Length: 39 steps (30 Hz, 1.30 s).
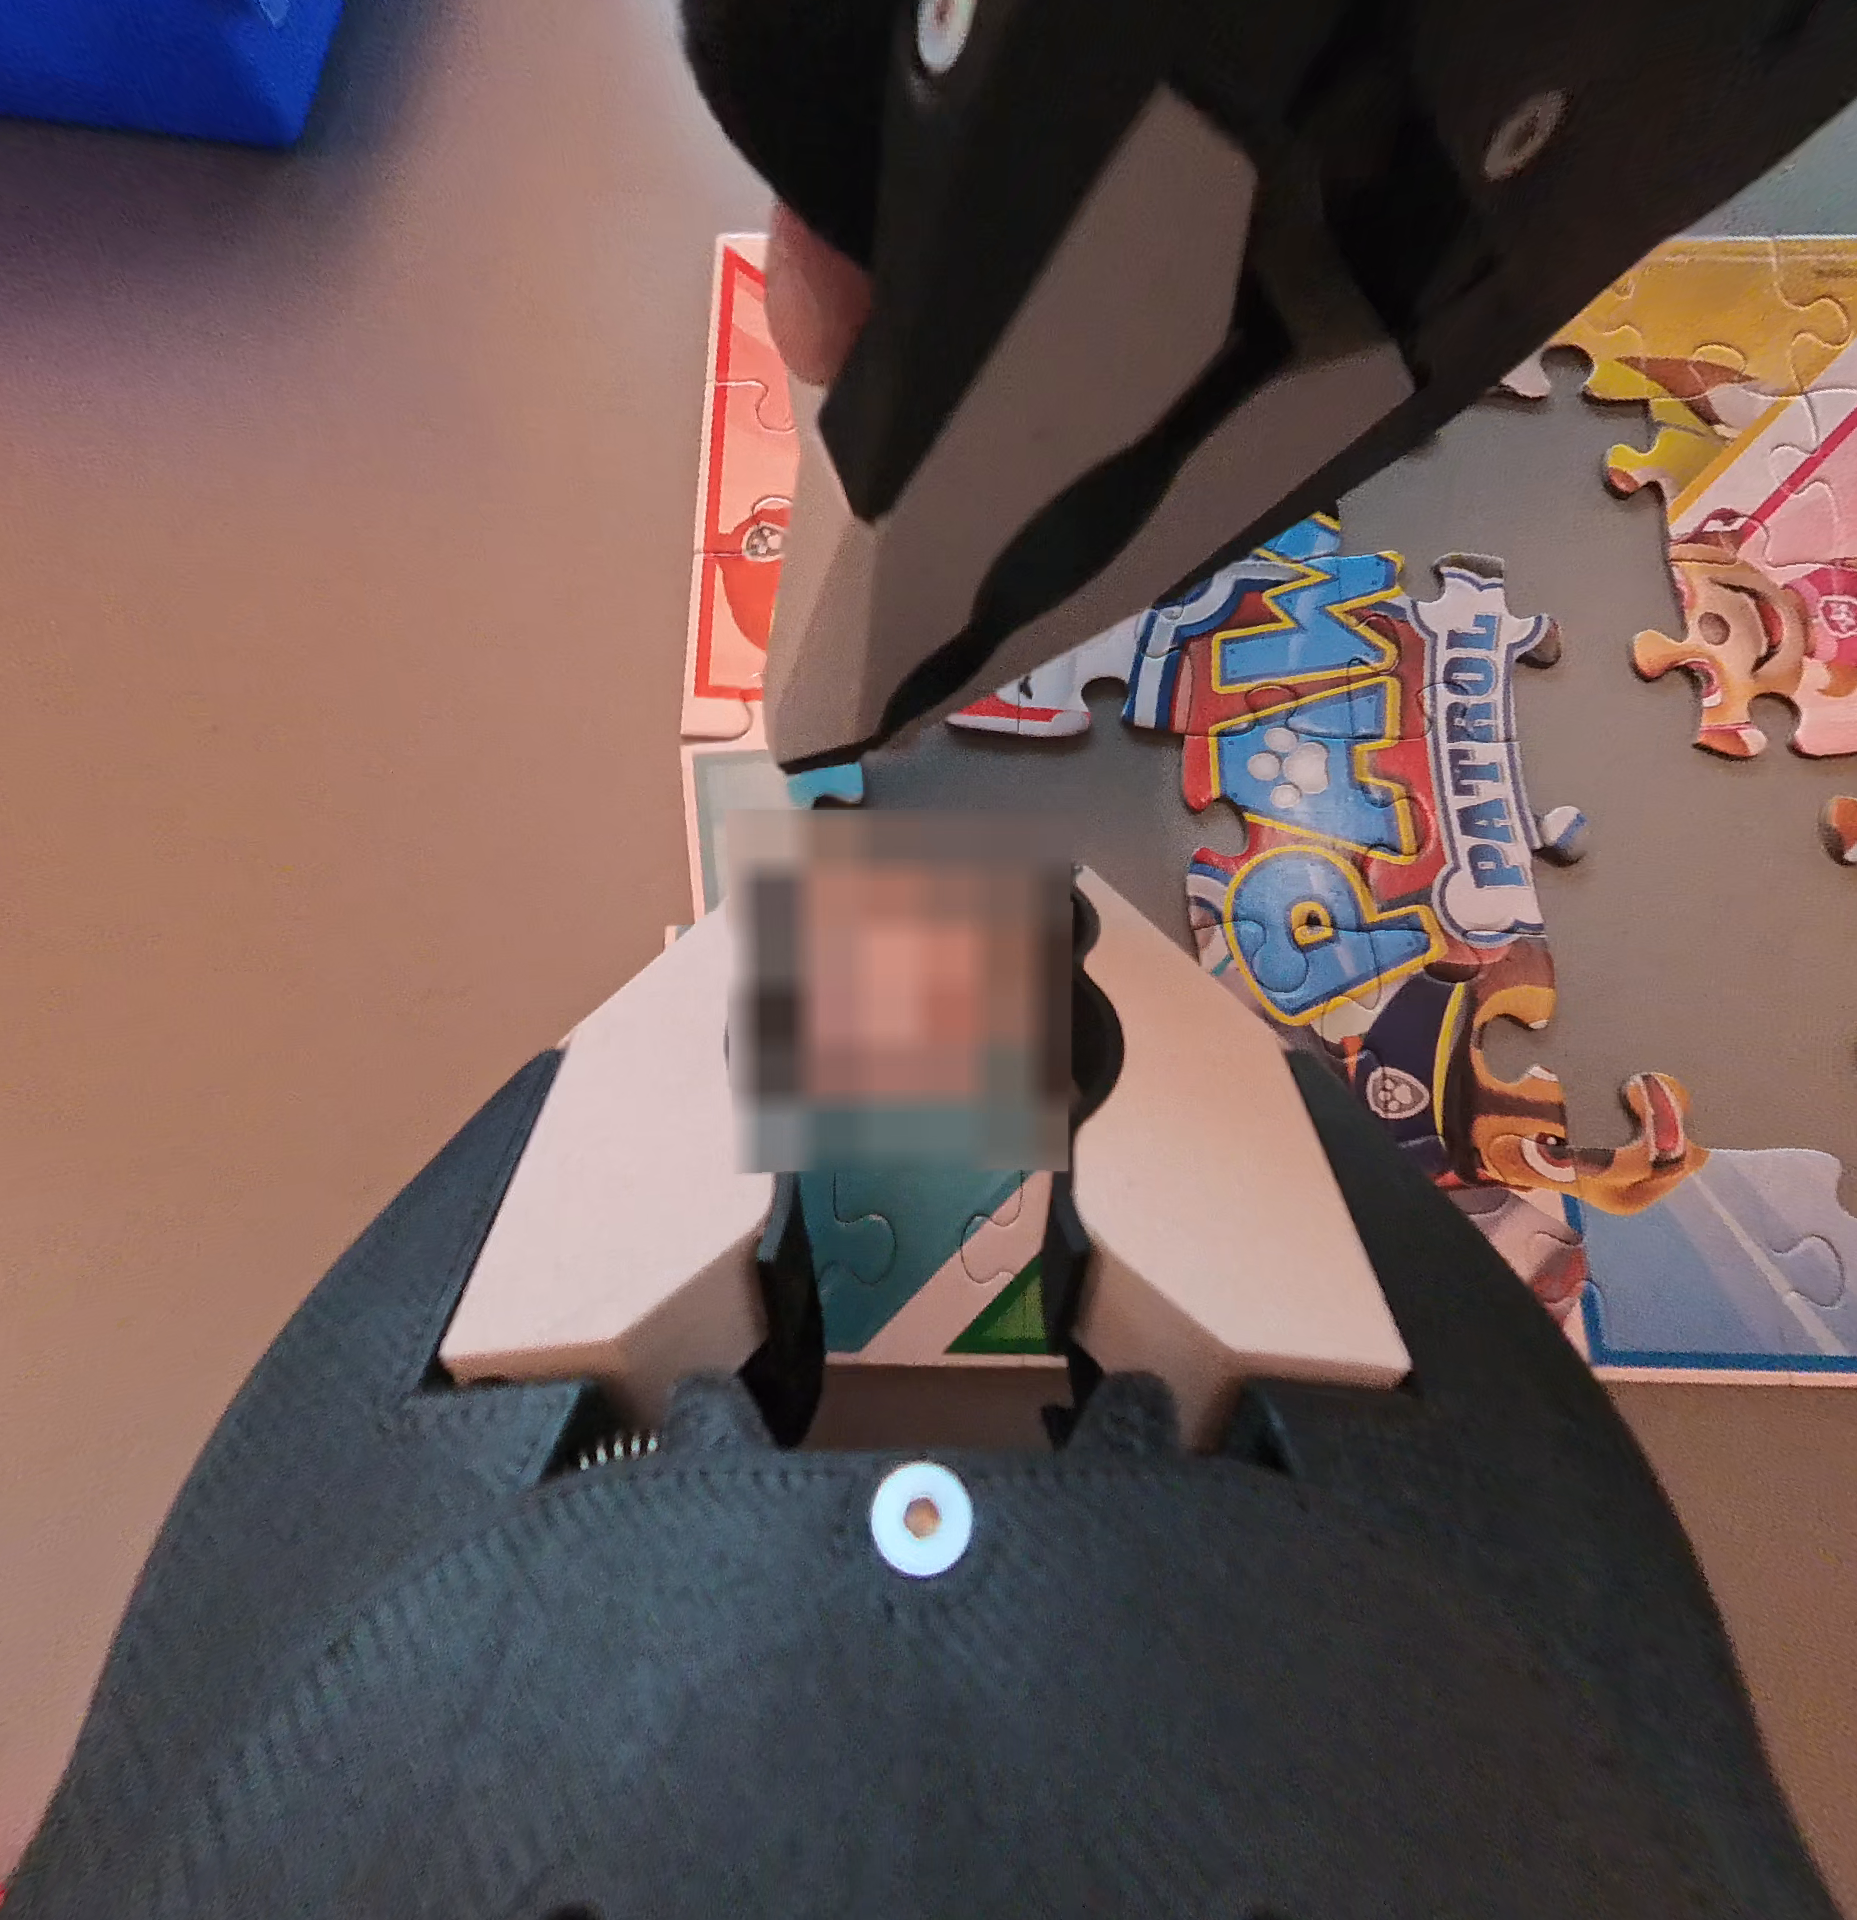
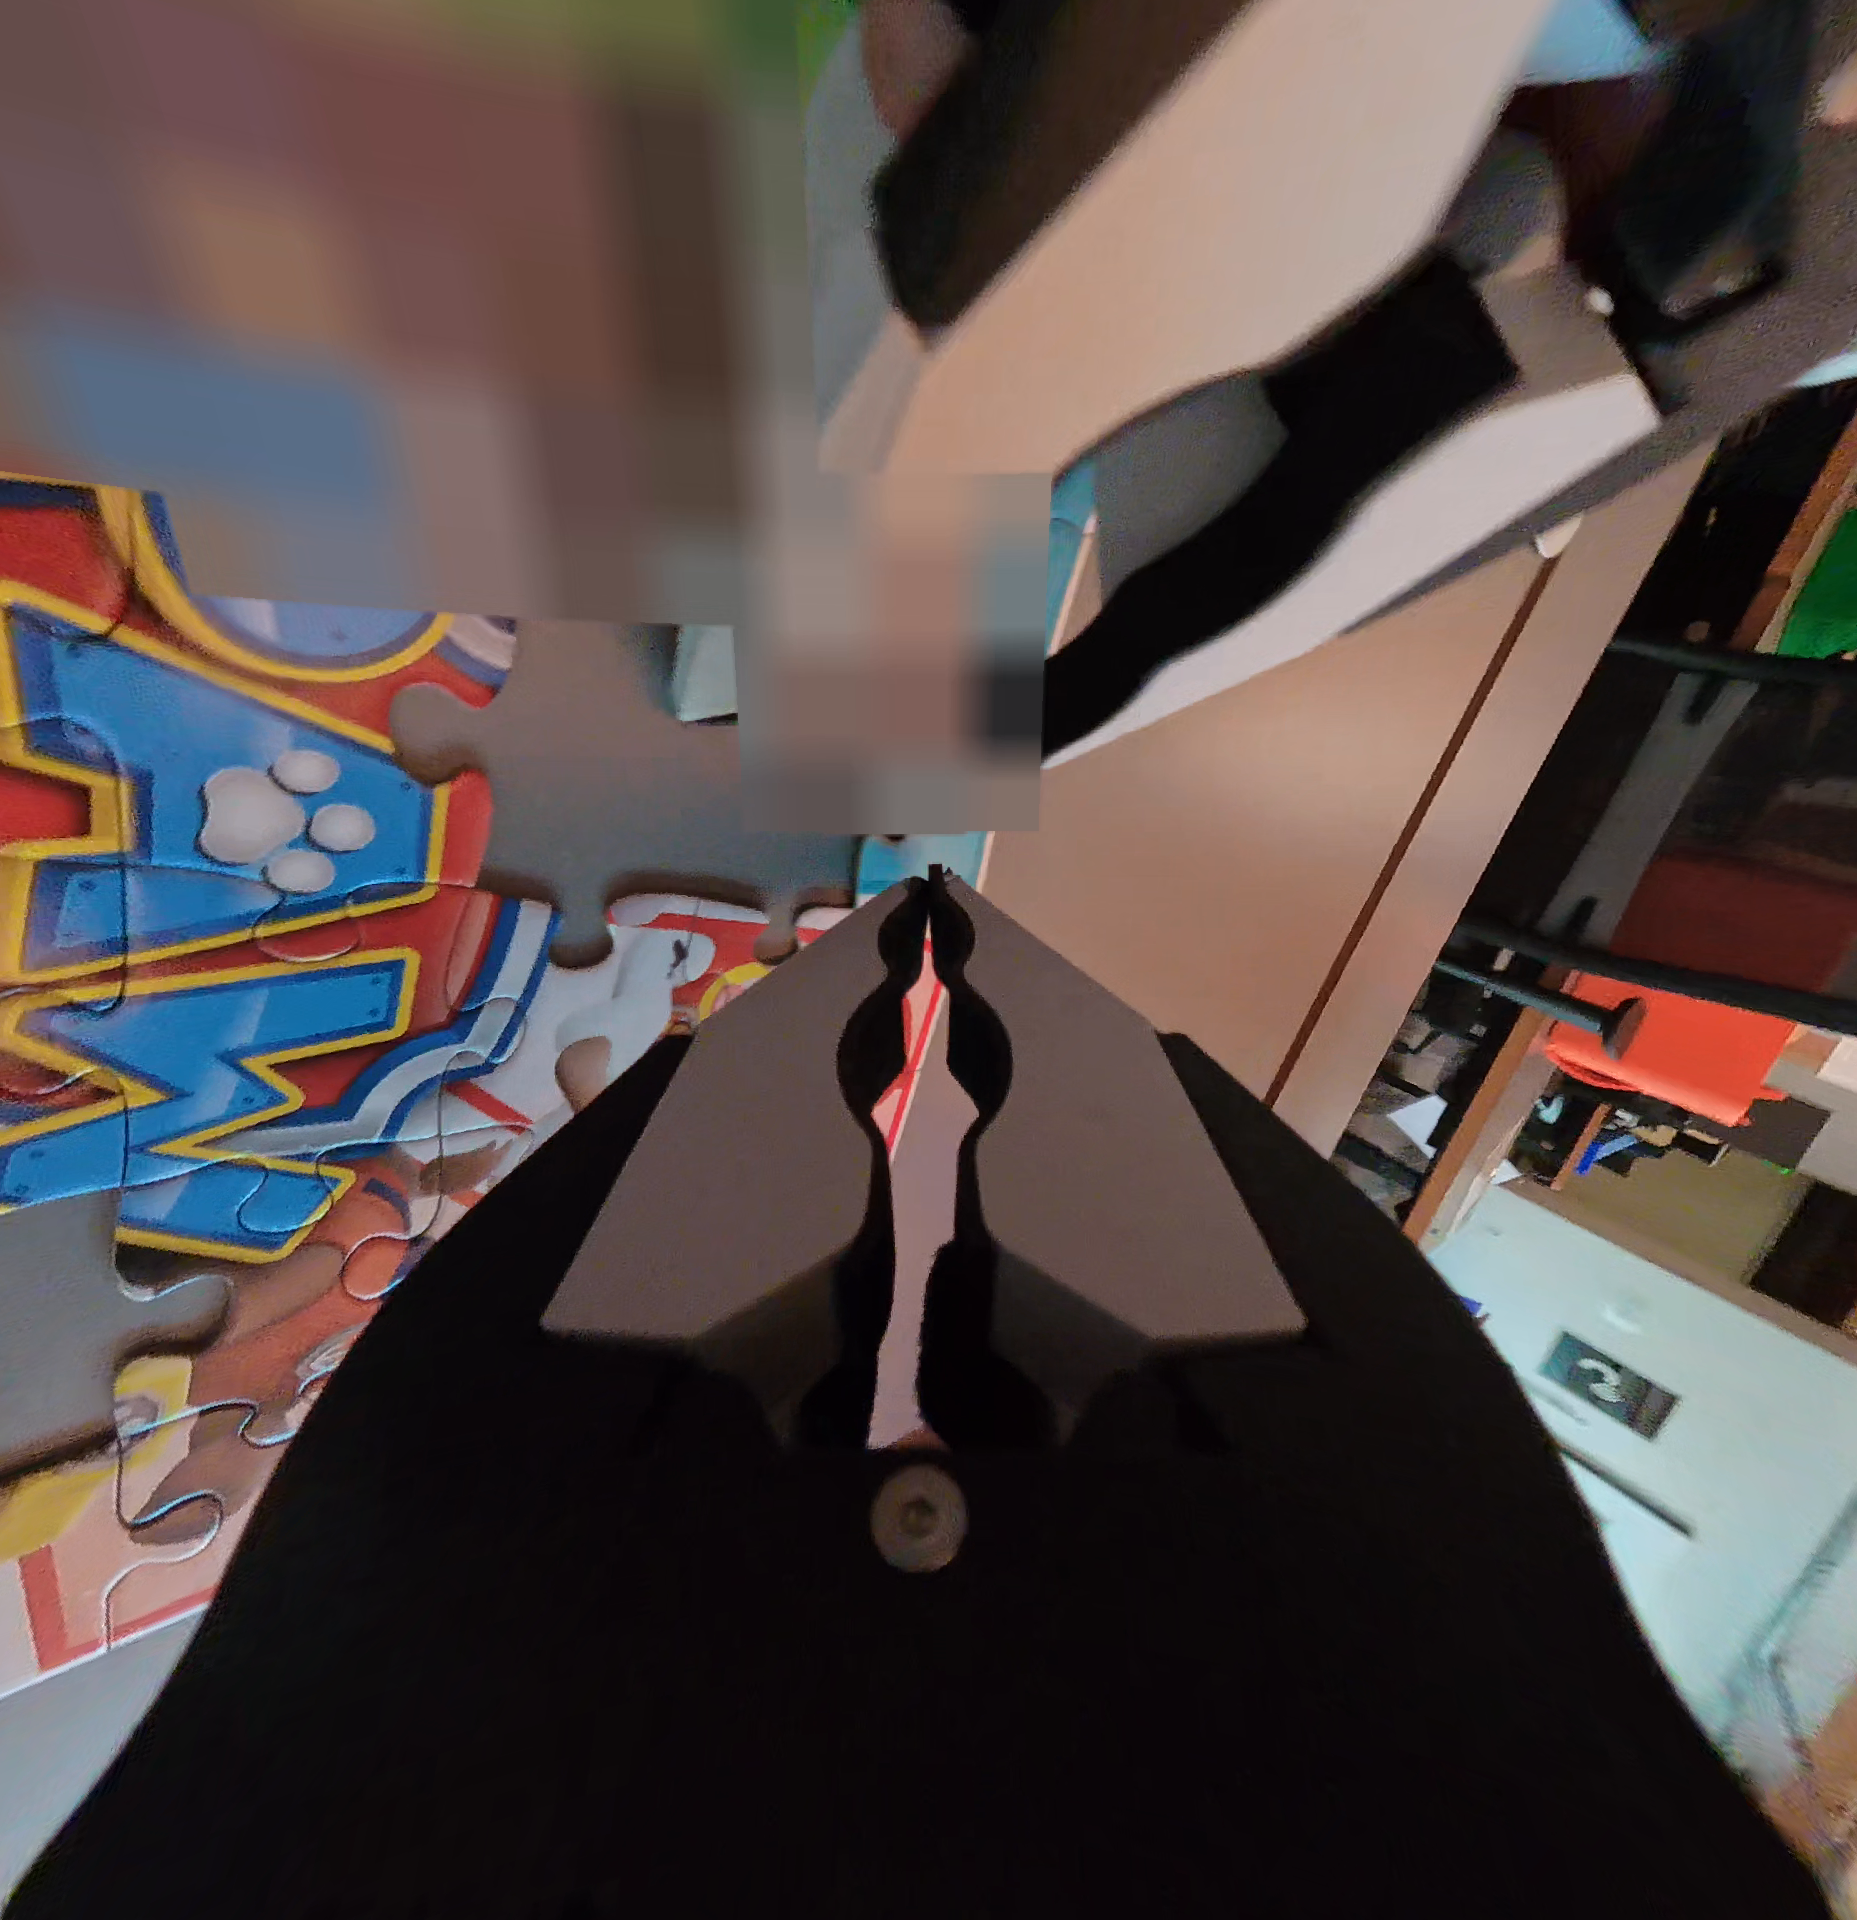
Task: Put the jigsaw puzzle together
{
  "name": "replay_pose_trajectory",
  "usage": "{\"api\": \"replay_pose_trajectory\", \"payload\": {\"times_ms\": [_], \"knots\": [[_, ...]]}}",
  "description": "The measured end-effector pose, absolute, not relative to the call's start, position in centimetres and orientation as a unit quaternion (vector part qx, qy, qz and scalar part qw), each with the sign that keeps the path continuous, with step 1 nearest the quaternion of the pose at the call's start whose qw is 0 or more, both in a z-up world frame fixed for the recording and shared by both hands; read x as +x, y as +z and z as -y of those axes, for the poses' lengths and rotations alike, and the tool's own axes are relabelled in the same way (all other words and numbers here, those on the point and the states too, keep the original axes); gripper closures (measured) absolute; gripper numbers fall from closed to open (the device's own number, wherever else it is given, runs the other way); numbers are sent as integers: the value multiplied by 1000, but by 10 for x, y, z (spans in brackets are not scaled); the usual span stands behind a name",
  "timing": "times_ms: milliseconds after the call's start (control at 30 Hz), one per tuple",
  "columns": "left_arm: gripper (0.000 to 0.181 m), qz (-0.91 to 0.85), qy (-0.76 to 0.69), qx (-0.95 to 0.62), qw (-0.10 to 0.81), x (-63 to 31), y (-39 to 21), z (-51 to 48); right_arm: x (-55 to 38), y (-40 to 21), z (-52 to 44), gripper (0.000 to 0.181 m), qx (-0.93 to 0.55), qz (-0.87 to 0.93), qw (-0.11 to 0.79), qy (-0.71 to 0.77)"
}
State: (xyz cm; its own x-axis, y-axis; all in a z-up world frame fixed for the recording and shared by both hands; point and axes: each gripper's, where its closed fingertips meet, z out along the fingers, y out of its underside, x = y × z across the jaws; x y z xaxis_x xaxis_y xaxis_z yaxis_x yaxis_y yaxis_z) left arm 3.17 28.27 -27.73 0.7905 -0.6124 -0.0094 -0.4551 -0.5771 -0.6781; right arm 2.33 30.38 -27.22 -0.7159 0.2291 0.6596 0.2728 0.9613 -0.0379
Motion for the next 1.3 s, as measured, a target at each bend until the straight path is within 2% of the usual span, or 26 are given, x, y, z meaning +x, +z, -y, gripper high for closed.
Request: {"api": "replay_pose_trajectory", "payload": {"times_ms": [333, 633, 1067, 1300], "knots": [[124, -286, -117, -883, 354, 19, -271, -282, 12, -274, -318, 181, -285, 905, 313, 39], [122, -279, -122, -886, 349, 18, -275, -282, 6, -274, -323, 181, -371, 887, 271, 45], [119, -277, -136, -883, 354, 17, -274, -280, 9, -277, -324, 181, -409, 876, 255, 30], [118, -278, -142, -880, 358, 20, -274, -282, 8, -274, -321, 181, -448, 855, 245, 85]]}}
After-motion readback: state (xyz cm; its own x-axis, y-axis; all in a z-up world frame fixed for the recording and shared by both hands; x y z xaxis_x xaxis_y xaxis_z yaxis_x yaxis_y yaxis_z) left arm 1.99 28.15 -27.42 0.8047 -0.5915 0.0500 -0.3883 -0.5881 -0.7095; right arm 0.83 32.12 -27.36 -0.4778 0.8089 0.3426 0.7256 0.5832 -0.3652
